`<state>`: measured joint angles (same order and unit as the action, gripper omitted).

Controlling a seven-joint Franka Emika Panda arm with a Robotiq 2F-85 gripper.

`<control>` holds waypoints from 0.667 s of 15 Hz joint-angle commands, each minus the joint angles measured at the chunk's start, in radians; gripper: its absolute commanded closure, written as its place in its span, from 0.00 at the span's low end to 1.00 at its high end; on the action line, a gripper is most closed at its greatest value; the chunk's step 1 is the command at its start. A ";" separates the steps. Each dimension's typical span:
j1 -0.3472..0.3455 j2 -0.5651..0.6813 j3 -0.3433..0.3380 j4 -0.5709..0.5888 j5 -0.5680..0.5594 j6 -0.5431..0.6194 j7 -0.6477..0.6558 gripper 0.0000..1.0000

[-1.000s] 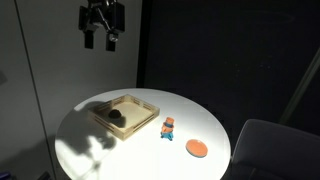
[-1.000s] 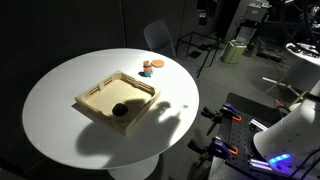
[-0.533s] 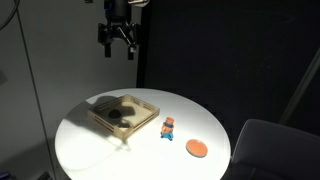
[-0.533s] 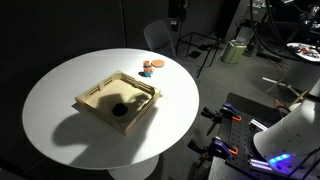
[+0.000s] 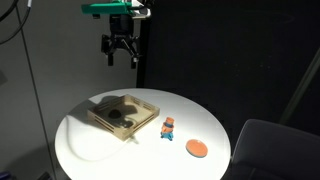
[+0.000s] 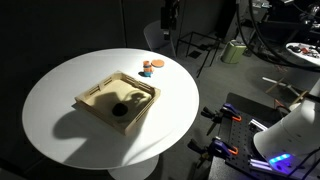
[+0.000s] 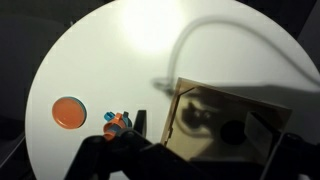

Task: Remove the black object from the box and put it on the table

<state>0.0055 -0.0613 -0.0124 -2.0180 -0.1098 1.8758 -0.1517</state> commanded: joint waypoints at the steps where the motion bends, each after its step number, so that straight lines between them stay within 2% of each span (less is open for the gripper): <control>1: -0.002 0.000 0.003 0.003 0.000 -0.002 -0.001 0.00; 6: -0.002 0.023 -0.001 0.018 0.038 0.031 -0.047 0.00; 10: 0.019 0.093 0.021 0.050 0.104 0.144 -0.121 0.00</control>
<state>0.0115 -0.0288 -0.0048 -2.0154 -0.0582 1.9633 -0.2042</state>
